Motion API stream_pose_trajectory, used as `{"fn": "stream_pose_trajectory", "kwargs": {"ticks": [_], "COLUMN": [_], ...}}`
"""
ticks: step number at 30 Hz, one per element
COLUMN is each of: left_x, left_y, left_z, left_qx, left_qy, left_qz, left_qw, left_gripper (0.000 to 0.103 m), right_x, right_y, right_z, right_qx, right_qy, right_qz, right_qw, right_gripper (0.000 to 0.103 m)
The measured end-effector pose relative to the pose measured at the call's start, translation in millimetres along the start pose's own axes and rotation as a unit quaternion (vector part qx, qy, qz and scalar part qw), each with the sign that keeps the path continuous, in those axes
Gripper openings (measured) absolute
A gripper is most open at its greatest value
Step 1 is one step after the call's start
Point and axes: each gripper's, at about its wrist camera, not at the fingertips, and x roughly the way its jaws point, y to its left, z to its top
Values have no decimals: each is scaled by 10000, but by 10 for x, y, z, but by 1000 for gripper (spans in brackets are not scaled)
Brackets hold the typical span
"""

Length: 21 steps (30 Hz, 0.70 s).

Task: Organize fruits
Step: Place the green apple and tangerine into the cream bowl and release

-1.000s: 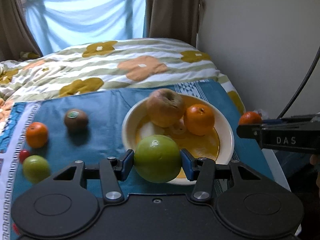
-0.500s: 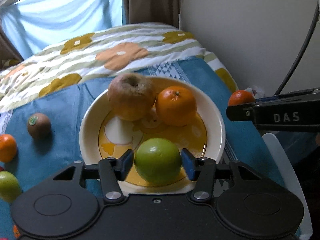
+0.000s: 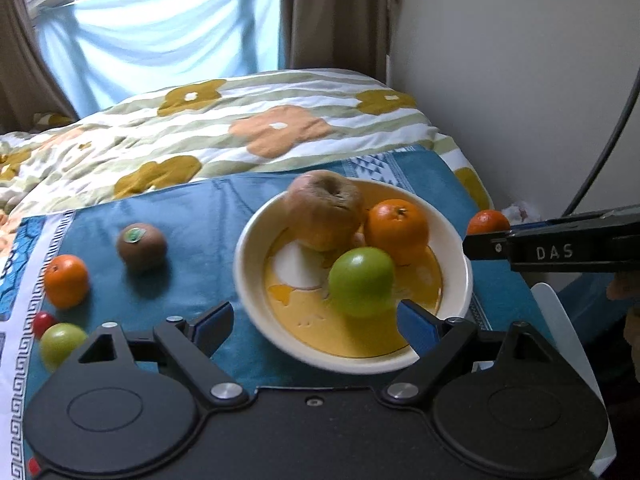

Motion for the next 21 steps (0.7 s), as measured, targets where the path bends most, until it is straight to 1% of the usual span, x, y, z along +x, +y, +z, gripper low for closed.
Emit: {"fn": "stream_pose_trajectory", "kwargs": {"ticks": [8,16,21], "left_x": [-193,-306,-352], "left_y": [178,347,409], "left_z": [-101,-243,-285], "left_qx": [-319,-635,-772], "left_qy": [-85,-84,-101], "left_qz": [233,501,598], "left_qw": [9992,9967,9952], "left_gripper": [91,91,91], "right_x": [118,289,320], "right_y": [179,262,345], "right_z": [-48,-114,-158], "right_qx": [-392,-821,-1131], "right_qy": [98,227,192], "right_qz": [172,200,223], "right_qw": [9990,9962,9931], "right_gripper": [51,51,52]}}
